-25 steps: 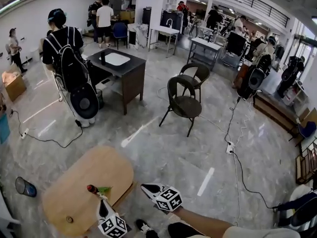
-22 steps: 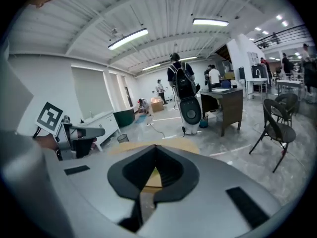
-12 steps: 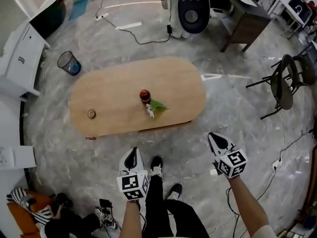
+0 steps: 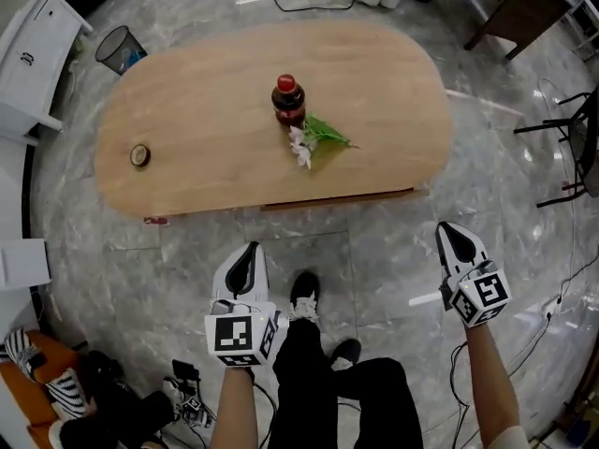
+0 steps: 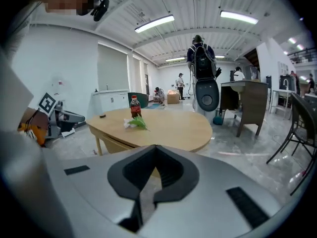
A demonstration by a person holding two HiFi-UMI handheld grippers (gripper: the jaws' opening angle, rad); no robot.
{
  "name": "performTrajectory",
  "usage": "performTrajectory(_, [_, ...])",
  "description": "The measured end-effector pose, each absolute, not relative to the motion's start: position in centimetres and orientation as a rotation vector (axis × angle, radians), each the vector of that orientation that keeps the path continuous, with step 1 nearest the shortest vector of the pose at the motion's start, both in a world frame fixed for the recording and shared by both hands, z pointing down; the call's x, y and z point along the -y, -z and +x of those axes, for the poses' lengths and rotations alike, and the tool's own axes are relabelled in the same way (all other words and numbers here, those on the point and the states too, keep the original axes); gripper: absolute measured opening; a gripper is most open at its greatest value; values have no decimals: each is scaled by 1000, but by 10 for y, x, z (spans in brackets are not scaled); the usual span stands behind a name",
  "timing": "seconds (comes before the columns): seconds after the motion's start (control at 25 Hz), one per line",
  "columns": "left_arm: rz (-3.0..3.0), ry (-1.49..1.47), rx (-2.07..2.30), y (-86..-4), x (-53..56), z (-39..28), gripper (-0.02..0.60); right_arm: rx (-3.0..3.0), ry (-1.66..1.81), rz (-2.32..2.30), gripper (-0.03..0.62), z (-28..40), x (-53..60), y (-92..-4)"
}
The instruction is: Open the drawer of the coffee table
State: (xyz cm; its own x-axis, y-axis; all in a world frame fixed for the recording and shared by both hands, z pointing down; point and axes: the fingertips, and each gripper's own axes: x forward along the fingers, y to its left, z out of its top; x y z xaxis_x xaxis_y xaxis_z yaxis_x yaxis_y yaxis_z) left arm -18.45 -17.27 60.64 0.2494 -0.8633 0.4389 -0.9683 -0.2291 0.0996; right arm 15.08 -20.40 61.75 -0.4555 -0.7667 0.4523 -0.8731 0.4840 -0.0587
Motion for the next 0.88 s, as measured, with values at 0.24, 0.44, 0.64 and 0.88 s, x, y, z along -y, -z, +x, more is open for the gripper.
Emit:
performTrajectory(0.24, [2220, -399, 1731, -700, 198, -214, 11, 2417, -296, 1454, 15, 170, 232, -708])
performTrajectory(0.44, [2309, -442, 1748, -773, 208, -206, 12, 2405, -8, 1425, 15, 186, 245, -774])
performTrajectory(0.64, [2363, -367, 1739, -814, 215, -210, 12, 2468, -22, 1433, 15, 197, 248, -822])
performTrajectory(0.88, [2412, -300, 1756, -820, 211, -217, 12, 2594, 8, 1391, 15, 197, 246, -825])
